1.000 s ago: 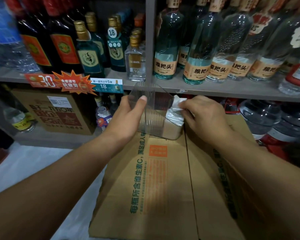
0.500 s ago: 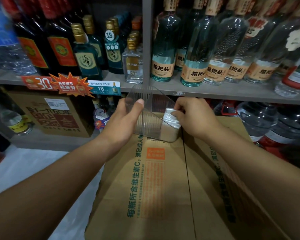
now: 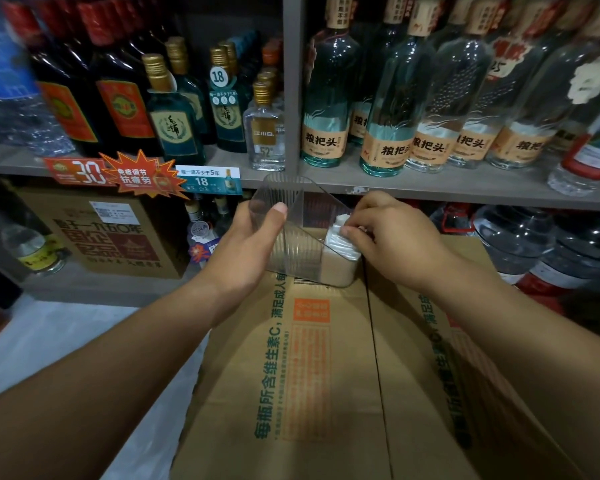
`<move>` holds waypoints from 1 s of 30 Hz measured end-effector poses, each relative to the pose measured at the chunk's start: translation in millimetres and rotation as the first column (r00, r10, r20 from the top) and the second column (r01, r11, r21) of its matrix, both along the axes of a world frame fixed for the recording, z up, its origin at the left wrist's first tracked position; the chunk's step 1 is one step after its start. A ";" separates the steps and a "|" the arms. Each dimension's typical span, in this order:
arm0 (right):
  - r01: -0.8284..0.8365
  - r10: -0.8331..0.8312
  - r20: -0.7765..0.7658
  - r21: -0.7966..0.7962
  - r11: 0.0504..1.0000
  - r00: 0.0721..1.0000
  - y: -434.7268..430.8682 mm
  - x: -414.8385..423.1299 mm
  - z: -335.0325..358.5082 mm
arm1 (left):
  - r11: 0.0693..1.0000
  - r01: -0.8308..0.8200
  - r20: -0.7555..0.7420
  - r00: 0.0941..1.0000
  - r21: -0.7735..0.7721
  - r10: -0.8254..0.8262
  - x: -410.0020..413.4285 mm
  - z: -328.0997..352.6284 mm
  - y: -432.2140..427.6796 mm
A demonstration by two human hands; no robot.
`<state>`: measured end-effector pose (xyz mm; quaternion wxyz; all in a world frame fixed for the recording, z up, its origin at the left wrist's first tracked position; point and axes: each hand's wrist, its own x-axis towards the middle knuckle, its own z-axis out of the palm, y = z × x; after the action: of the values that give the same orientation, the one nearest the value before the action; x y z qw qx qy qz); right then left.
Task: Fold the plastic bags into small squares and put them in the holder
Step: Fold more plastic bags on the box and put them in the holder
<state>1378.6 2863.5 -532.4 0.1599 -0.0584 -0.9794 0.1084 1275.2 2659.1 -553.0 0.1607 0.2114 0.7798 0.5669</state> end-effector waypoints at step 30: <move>-0.055 0.081 0.478 -0.068 0.996 0.874 -6.3 11.0 24.2 | 0.999 -0.003 -0.026 1.000 -0.038 0.002 0.0 1.5 1.8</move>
<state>1389.7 2857.2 -508.3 -0.0935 -0.0534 -0.9867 0.1216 1275.2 2660.9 -551.5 0.1537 0.2148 0.7927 0.5494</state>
